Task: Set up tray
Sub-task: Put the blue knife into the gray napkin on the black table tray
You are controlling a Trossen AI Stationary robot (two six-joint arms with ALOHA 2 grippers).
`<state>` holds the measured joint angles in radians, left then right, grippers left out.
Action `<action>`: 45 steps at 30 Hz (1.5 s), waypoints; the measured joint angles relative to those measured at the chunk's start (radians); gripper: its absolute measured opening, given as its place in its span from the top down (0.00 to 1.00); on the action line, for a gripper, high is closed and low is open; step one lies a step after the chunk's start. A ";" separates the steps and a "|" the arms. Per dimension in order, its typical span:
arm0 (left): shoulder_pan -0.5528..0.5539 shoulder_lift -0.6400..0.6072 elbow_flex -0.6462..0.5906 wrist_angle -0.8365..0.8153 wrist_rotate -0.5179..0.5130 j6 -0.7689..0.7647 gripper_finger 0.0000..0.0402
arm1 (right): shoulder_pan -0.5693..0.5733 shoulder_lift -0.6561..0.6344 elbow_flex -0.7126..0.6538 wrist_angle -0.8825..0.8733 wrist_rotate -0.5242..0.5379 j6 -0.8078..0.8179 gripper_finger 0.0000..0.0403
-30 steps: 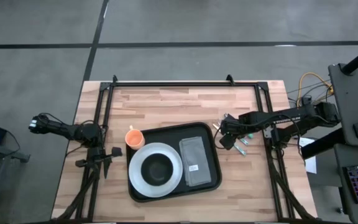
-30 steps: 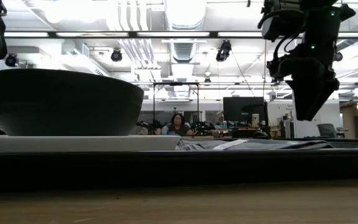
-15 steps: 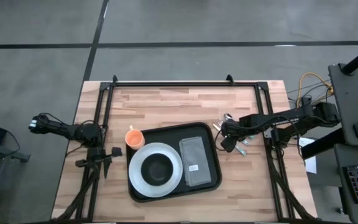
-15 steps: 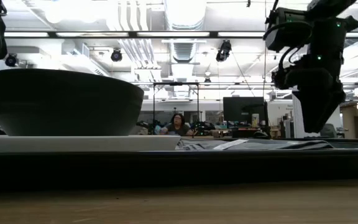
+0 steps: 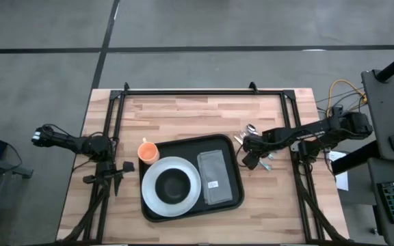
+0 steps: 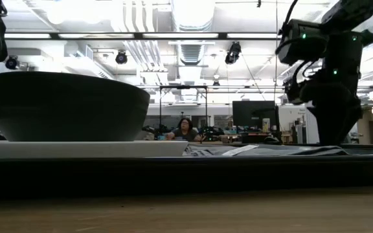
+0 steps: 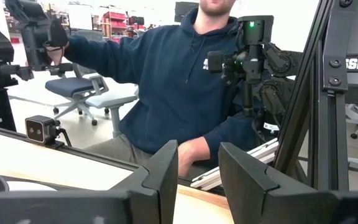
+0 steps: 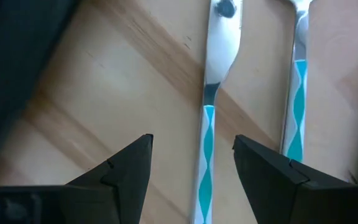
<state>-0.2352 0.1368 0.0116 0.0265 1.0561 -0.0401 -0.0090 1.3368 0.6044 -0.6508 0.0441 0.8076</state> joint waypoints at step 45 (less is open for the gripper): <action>0.000 0.000 0.000 0.000 0.000 0.000 0.76 | -0.005 0.172 0.105 -0.064 -0.046 0.017 0.96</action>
<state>-0.2348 0.1364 0.0116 0.0265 1.0557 -0.0400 -0.0143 1.5092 0.7090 -0.7151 -0.0022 0.8248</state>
